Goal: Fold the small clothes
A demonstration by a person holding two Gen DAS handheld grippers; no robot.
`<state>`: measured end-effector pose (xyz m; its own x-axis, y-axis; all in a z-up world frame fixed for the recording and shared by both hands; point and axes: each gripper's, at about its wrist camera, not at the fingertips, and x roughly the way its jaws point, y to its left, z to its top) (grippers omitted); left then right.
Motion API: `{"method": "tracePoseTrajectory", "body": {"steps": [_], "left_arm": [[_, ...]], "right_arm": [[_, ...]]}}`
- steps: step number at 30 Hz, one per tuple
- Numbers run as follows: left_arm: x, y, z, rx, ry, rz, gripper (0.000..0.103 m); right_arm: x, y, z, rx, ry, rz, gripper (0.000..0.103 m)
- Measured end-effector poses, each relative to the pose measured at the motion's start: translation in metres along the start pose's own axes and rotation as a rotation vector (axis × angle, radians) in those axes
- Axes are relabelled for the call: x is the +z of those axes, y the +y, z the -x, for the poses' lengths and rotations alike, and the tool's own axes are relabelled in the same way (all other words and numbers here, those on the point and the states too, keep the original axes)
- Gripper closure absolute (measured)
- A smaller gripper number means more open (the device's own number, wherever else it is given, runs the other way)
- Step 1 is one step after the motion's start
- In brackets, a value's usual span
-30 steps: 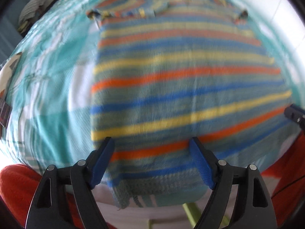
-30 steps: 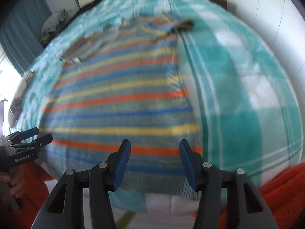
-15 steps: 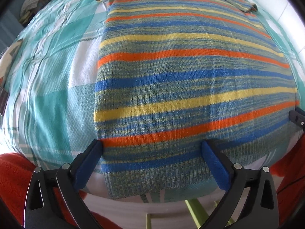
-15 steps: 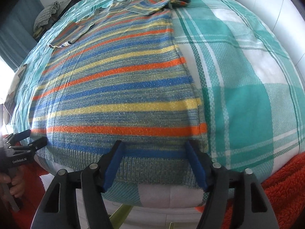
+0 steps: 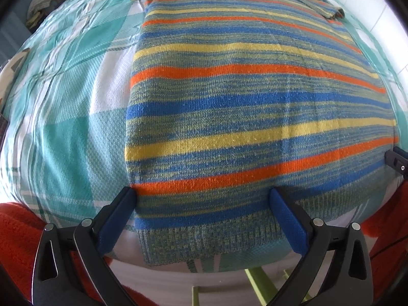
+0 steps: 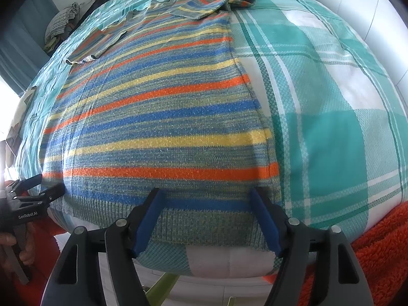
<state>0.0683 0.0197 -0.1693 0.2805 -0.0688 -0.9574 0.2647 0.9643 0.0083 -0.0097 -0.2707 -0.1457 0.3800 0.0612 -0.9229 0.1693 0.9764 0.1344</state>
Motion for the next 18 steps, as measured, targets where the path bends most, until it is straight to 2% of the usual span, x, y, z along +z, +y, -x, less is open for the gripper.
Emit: {"method": "tracePoseTrajectory", "body": {"steps": [18], "left_arm": [[-0.0014,-0.0018,0.0003,0.001,-0.004,-0.022,0.0]], "right_arm": [[-0.0011,0.0012,-0.001,-0.002,0.002,0.01,0.028]]}}
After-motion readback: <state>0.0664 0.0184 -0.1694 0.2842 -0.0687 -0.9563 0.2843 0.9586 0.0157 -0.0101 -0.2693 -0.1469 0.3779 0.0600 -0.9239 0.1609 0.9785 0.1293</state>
